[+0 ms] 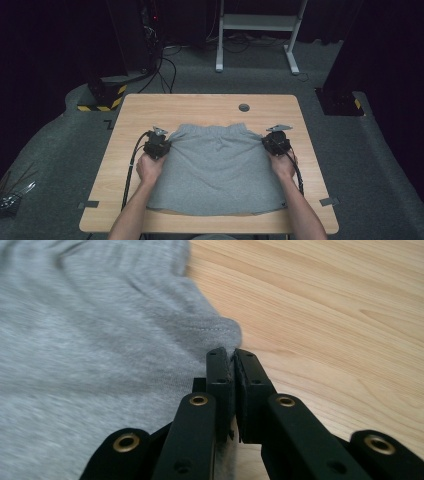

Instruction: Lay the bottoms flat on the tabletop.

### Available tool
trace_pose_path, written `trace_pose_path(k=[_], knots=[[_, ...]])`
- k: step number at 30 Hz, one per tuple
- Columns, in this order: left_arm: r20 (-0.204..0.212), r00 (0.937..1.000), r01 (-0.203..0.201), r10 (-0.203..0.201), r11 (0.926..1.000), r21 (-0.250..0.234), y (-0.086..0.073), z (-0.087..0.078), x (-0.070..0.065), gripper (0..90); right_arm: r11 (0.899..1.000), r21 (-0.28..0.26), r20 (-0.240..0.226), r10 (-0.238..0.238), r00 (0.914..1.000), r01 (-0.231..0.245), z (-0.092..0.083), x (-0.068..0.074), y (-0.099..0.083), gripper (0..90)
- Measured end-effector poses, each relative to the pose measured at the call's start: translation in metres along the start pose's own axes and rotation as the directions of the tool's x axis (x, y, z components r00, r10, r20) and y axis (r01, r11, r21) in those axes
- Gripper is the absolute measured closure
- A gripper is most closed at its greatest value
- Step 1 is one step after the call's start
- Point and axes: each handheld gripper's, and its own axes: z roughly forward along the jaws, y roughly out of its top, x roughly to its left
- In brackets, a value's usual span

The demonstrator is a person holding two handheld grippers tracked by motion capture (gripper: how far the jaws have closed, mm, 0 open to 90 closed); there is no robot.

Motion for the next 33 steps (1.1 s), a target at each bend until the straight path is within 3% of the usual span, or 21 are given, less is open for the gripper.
trace_pose_path(k=[2, 5, 9, 11, 13, 14, 17, 20, 21, 23, 25, 27, 33], knots=[[-0.007, 0.9999, -0.01, 0.01, 0.9997, 0.022, 0.002, 0.005, 0.0, 83.9, 1.0, 0.007, 0.01, 0.005, 0.9999, -0.005, 0.003, -0.006, -0.002, 86.1], [-0.008, 0.9999, -0.009, 0.009, 0.9999, 0.013, 0.009, 0.007, -0.004, 80.3, 0.999, 0.038, 0.008, 0.032, 0.9995, -0.032, 0.01, -0.009, -0.005, 83.6], [-0.024, 0.9997, -0.009, 0.009, 0.9999, 0.012, 0.008, 0.0, -0.011, 57.9, 0.999, 0.011, -0.014, 0.044, 0.9989, -0.044, -0.001, -0.005, -0.004, 63.5], [-0.008, 0.9999, -0.008, 0.008, 0.9997, -0.024, 0.004, -0.009, -0.017, 52.7, 0.999, -0.035, -0.039, 0.031, 0.9988, -0.032, -0.013, 0.003, -0.004, 61.4], [0.025, 0.9991, -0.033, 0.034, 0.9987, -0.038, -0.001, -0.017, -0.027, 48.7, 0.998, -0.058, -0.091, -0.009, 0.9958, 0.003, -0.022, 0.016, -0.007, 61.0], [0.037, 0.9977, -0.054, 0.056, 0.9977, -0.039, -0.004, -0.021, -0.032, 46.9, 0.998, -0.054, -0.115, -0.038, 0.9927, 0.031, -0.024, 0.024, -0.01, 60.7], [0.071, 0.9921, -0.1, 0.104, 0.9938, -0.048, -0.02, -0.033, -0.049, 42.5, 0.998, -0.028, -0.197, -0.058, 0.9787, 0.054, -0.027, 0.045, -0.024, 58.6], [0.113, 0.9841, -0.134, 0.137, 0.9905, -0.028, -0.042, -0.039, -0.065, 41.3, 0.998, -0.01, -0.23, -0.065, 0.9711, 0.065, -0.028, 0.063, -0.042, 56.6], [0.126, 0.982, -0.139, 0.141, 0.9901, -0.024, -0.049, -0.04, -0.069, 41.3, 0.997, 0.001, -0.229, -0.078, 0.9703, 0.081, -0.028, 0.069, -0.048, 54.4], [0.146, 0.981, -0.121, 0.128, 0.9913, -0.051, -0.061, -0.047, -0.075, 41.4, 0.992, -0.036, -0.192, -0.129, 0.9729, 0.124, -0.035, 0.078, -0.059, 54.2], [0.153, 0.9813, -0.107, 0.117, 0.9913, -0.078, -0.071, -0.053, -0.08, 40.0, 0.989, -0.039, -0.197, -0.147, 0.9694, 0.142, -0.042, 0.084, -0.065, 53.9], [0.144, 0.981, -0.116, 0.13, 0.9882, -0.1, -0.077, -0.057, -0.086, 38.8, 0.988, -0.046, -0.2, -0.153, 0.9678, 0.147, -0.048, 0.086, -0.071, 53.2], [0.139, 0.9844, -0.095, 0.108, 0.9909, -0.095, -0.07, -0.049, -0.084, 38.5, 0.988, -0.071, -0.209, -0.147, 0.9668, 0.135, -0.041, 0.083, -0.07, 49.4]])
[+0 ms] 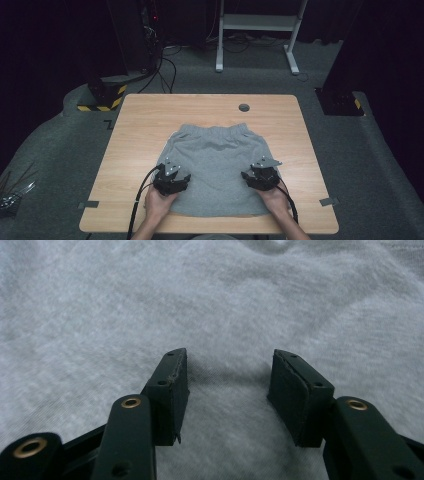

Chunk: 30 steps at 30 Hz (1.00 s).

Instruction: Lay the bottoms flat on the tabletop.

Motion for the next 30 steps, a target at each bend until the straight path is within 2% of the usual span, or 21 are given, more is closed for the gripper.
trace_pose_path(k=[4, 9, 13, 17, 18, 21, 24, 27, 30], knots=[[-0.014, 0.9998, 0.012, -0.012, 0.9999, -0.001, 0.011, 0.012, 0.006, 38.7, 1.0, 0.001, -0.011, -0.003, 0.9999, 0.003, 0.008, -0.009, 0.007, 49.3], [-0.024, 0.9993, 0.028, -0.028, 0.9996, 0.002, 0.026, 0.03, 0.014, 38.7, 1.0, -0.002, -0.01, 0.003, 0.9999, -0.003, 0.021, -0.03, 0.019, 49.1], [-0.035, 0.9989, 0.031, -0.031, 0.9995, 0.003, 0.029, 0.033, 0.014, 38.7, 1.0, -0.001, -0.003, 0.014, 0.9999, -0.014, 0.026, -0.039, 0.023, 49.0], [-0.029, 0.9995, 0.008, -0.008, 0.9999, 0.007, 0.021, 0.022, 0.01, 38.9, 1.0, 0.01, 0.038, 0.012, 0.9992, -0.013, 0.017, -0.028, 0.018, 48.7], [-0.028, 0.9996, 0.004, -0.003, 1.0, 0.008, 0.018, 0.018, 0.009, 38.9, 1.0, 0.013, 0.037, 0.011, 0.9993, -0.011, 0.015, -0.024, 0.016, 48.6], [-0.008, 0.9993, 0.035, -0.035, 0.9993, 0.011, 0.01, 0.009, 0.009, 38.9, 1.0, 0.008, 0.025, 0.013, 0.9996, -0.013, 0.005, -0.013, 0.006, 47.8], [0.0, 0.999, 0.046, -0.046, 0.9989, 0.01, 0.006, 0.004, 0.006, 38.5, 1.0, 0.005, 0.006, 0.004, 1.0, -0.004, 0.0, -0.003, 0.001, 47.0], [0.011, 0.9994, 0.032, -0.032, 0.9994, 0.016, 0.006, -0.002, 0.003, 37.5, 1.0, 0.0, -0.004, 0.005, 1.0, -0.005, -0.003, 0.0, 0.0, 47.0], [0.028, 0.9991, 0.033, -0.033, 0.9993, -0.016, 0.009, -0.012, 0.002, 37.8, 0.999, -0.036, -0.011, 0.014, 0.9998, -0.015, -0.01, 0.0, 0.005, 46.8]])
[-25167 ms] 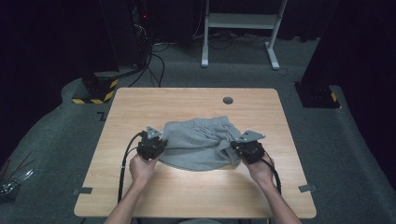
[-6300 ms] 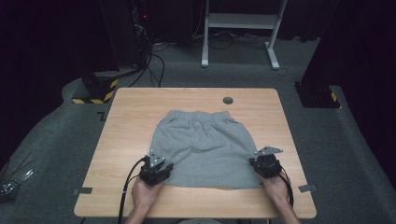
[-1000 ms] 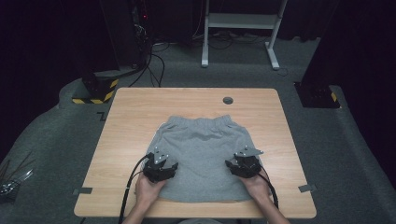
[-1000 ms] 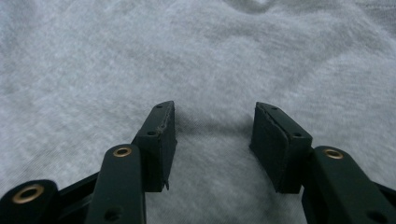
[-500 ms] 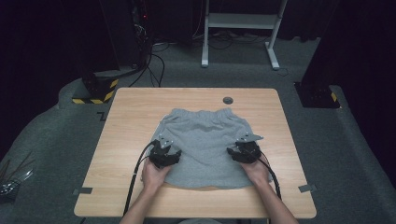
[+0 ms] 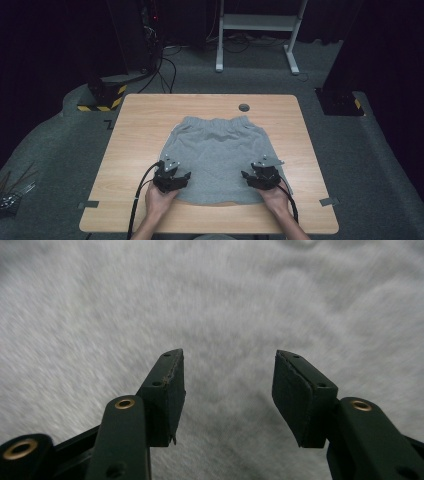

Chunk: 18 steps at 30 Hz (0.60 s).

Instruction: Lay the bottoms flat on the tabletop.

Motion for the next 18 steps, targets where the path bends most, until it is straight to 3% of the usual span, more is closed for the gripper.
trace_pose_path(k=[4, 8, 18], knots=[[0.017, 0.9999, 0.004, -0.003, 0.9992, -0.041, 0.007, -0.013, 0.002, 38.2, 0.999, -0.054, 0.01, -0.004, 0.9999, 0.004, -0.017, -0.003, 0.01, 46.6], [0.039, 0.9985, 0.043, -0.039, 0.9935, -0.105, 0.015, -0.026, 0.005, 38.4, 0.994, -0.105, 0.024, 0.023, 0.9994, -0.02, -0.036, -0.011, 0.014, 46.6], [0.026, 0.998, 0.061, -0.058, 0.9832, -0.172, 0.013, -0.04, 0.015, 37.4, 0.989, -0.135, 0.062, 0.066, 0.9959, -0.057, -0.053, -0.027, 0.007, 46.6]])
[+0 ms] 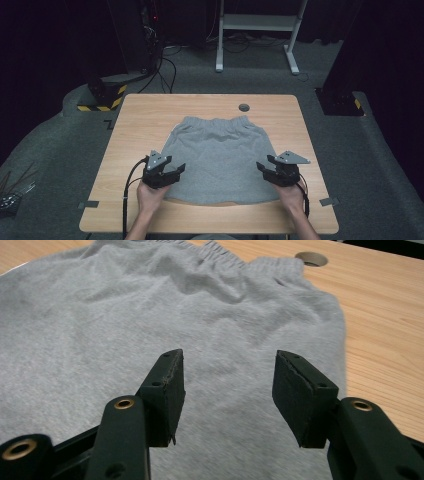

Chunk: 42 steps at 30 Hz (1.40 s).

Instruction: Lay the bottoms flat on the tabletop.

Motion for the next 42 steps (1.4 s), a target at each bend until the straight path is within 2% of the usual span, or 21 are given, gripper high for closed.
trace_pose_path(k=[15, 17, 22, 28, 33, 42], knots=[[-0.033, 0.9983, 0.046, -0.047, 0.9982, -0.038, -0.003, -0.021, 0.019, 36.2, 0.998, -0.038, 0.046, 0.054, 0.9975, -0.052, -0.018, -0.019, -0.01, 46.6], [-0.057, 0.9976, 0.036, -0.038, 0.9987, -0.036, -0.004, -0.023, 0.021, 35.2, 0.998, -0.037, 0.051, 0.059, 0.997, -0.057, -0.019, -0.021, -0.011, 46.6], [-0.076, 0.9959, 0.045, -0.048, 0.9983, -0.037, -0.007, -0.029, 0.026, 34.5, 0.996, -0.048, 0.071, 0.082, 0.9941, -0.079, -0.025, -0.028, -0.015, 46.8], [-0.098, 0.9927, 0.066, -0.071, 0.9965, -0.051, -0.011, -0.036, 0.036, 33.9, 0.994, -0.047, 0.095, 0.102, 0.9903, -0.098, -0.031, -0.036, -0.022, 46.9], [-0.121, 0.9893, 0.076, -0.081, 0.9961, -0.045, -0.016, -0.041, 0.046, 33.2, 0.993, -0.045, 0.118, 0.117, 0.9861, -0.113, -0.035, -0.042, -0.027, 47.0], [-0.173, 0.9773, 0.118, -0.122, 0.9924, -0.035, -0.028, -0.042, 0.062, 33.2, 0.989, -0.023, 0.166, 0.148, 0.975, -0.146, -0.036, -0.056, -0.04, 47.3]])
